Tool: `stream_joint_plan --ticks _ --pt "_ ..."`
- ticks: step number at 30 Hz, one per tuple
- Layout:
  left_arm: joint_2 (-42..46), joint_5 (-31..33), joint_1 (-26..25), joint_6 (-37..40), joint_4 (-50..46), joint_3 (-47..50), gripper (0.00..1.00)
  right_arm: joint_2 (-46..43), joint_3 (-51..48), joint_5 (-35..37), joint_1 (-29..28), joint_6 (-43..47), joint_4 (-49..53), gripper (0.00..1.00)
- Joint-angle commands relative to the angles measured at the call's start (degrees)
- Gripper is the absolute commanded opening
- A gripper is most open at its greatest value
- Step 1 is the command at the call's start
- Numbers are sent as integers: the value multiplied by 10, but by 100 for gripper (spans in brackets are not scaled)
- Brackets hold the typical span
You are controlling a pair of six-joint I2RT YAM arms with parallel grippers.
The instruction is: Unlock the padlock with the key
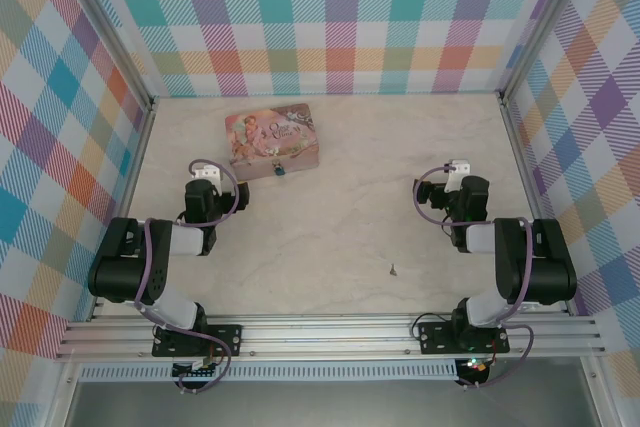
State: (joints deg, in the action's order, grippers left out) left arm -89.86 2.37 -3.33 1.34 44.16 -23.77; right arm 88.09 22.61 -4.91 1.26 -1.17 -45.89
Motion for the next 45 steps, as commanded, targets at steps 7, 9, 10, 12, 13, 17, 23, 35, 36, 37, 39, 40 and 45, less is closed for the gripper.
stream_joint_plan --ticks 7,9,10,12,13,17,23,35,36,37,39,40,45 --pt "-1 -8 5 4 28 -2 100 0 9 3 -3 4 -17 100" --pt "0 -9 5 3 27 -3 100 -2 9 3 -4 3 -17 100" --pt "-1 -9 5 4 27 -2 100 -1 9 3 -3 3 -17 100" --pt "0 -9 5 3 27 -2 100 -1 9 3 -3 3 -17 100" --pt "0 -9 6 4 27 -2 100 -1 9 3 -3 3 -17 100" --pt "0 -9 5 4 27 -2 100 -1 9 3 -3 3 -17 100" --pt "0 -8 5 3 27 -3 100 0 10 3 -3 3 -17 100" --pt "170 43 5 -10 -197 -44 100 -88 21 27 -3 -11 80 100" --pt "191 48 5 -16 -234 -56 100 -105 30 27 -3 -17 121 100" --pt "214 49 5 -26 -273 -67 100 -126 42 26 -3 -29 165 100" --pt "246 50 5 -54 -335 -92 100 -161 63 12 -3 -56 238 100" --pt "256 38 5 -68 -364 -107 100 -179 74 -2 -3 -73 273 100" --pt "250 0 -9 -117 -470 -191 100 -238 127 -86 -6 -154 421 100"
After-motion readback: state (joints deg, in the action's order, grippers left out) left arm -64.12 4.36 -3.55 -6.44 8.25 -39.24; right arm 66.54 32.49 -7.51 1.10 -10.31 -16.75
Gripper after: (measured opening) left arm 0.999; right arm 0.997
